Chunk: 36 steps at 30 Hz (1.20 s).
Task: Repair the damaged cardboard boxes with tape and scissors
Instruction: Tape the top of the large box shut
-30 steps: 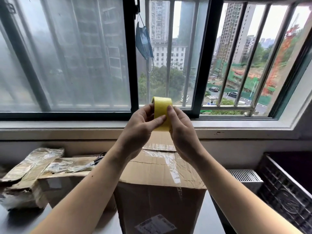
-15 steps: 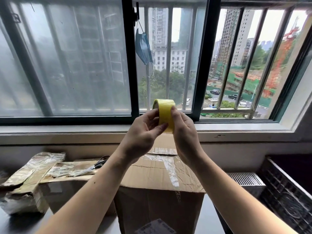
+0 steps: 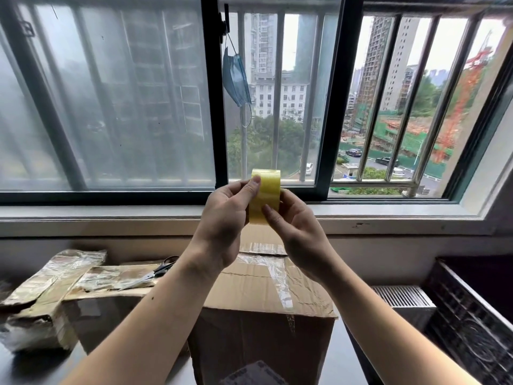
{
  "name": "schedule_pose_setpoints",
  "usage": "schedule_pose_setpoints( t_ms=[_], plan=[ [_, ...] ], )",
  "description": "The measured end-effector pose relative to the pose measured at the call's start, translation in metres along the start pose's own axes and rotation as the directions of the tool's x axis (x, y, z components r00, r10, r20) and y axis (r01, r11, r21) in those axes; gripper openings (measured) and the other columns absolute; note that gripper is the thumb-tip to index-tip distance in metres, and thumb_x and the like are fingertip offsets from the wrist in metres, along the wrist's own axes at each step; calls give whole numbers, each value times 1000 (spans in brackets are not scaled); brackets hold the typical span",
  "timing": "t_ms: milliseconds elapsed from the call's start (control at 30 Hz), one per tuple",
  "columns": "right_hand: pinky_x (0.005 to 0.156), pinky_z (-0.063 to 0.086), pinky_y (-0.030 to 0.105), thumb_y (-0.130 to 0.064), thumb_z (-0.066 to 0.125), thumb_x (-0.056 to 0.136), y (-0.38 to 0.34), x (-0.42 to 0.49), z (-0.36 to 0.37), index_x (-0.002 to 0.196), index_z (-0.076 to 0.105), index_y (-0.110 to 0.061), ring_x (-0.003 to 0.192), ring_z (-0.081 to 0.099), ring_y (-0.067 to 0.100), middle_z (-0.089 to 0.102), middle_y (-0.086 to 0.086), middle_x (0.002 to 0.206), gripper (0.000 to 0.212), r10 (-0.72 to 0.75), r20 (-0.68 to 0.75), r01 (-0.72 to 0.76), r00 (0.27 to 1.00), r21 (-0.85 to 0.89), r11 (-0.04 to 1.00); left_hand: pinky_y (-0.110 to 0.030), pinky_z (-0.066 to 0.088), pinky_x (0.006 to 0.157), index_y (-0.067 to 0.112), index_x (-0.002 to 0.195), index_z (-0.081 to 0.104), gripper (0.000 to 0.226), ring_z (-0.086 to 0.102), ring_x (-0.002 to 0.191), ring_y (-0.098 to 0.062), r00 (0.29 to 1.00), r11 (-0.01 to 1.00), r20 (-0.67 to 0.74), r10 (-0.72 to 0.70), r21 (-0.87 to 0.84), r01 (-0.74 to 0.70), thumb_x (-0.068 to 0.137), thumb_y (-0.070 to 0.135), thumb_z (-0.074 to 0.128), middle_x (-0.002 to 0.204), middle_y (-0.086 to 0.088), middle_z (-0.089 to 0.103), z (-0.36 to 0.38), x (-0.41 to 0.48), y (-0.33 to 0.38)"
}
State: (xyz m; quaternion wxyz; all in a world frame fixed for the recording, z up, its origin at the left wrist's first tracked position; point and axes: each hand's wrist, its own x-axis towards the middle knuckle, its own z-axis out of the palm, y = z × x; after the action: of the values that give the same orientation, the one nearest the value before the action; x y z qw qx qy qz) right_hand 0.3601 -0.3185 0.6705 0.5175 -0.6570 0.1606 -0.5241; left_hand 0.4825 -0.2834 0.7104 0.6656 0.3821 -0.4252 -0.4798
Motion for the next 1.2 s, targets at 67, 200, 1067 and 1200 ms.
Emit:
schedule_pose_setpoints(
  t_ms=[67, 200, 1067, 1200],
  plan=[
    [87, 51, 28, -5, 46, 104, 0, -1, 2, 122, 59, 2, 95, 65, 14, 68, 10, 104, 23, 30, -66, -31, 997, -10, 999, -21, 54, 63, 8, 96, 71, 18, 68, 76, -13, 1000, 1000, -19, -2, 15, 3, 95, 23, 61, 87, -7, 72, -1, 0, -2],
    [78, 51, 34, -28, 50, 104, -5, 6, 7, 98, 75, -11, 86, 65, 18, 72, 11, 93, 30, 75, -273, -79, 959, -6, 997, -26, 53, 78, 9, 103, 74, 19, 68, 91, -17, 993, 980, 59, 106, 162, -114, 91, 20, 66, 101, -12, 75, -1, -4, -8],
    [79, 52, 25, -7, 58, 96, 3, 5, 7, 104, 67, -5, 85, 66, 13, 71, 5, 91, 11, 41, -214, -45, 976, -12, 999, -38, 57, 79, -1, 109, 68, 38, 66, 89, -27, 988, 997, -133, -82, 4, 83, 87, 31, 67, 101, -21, 70, 5, 10, 1],
    [70, 50, 21, -2, 51, 99, 2, 7, 12, 101, 66, -3, 77, 62, 9, 68, 2, 83, 15, 59, -253, -57, 966, 15, 998, -38, 56, 78, 4, 96, 71, 29, 65, 85, -25, 989, 998, -128, -67, 12, 69, 84, 31, 69, 93, -15, 69, 7, 10, -1]
  ],
)
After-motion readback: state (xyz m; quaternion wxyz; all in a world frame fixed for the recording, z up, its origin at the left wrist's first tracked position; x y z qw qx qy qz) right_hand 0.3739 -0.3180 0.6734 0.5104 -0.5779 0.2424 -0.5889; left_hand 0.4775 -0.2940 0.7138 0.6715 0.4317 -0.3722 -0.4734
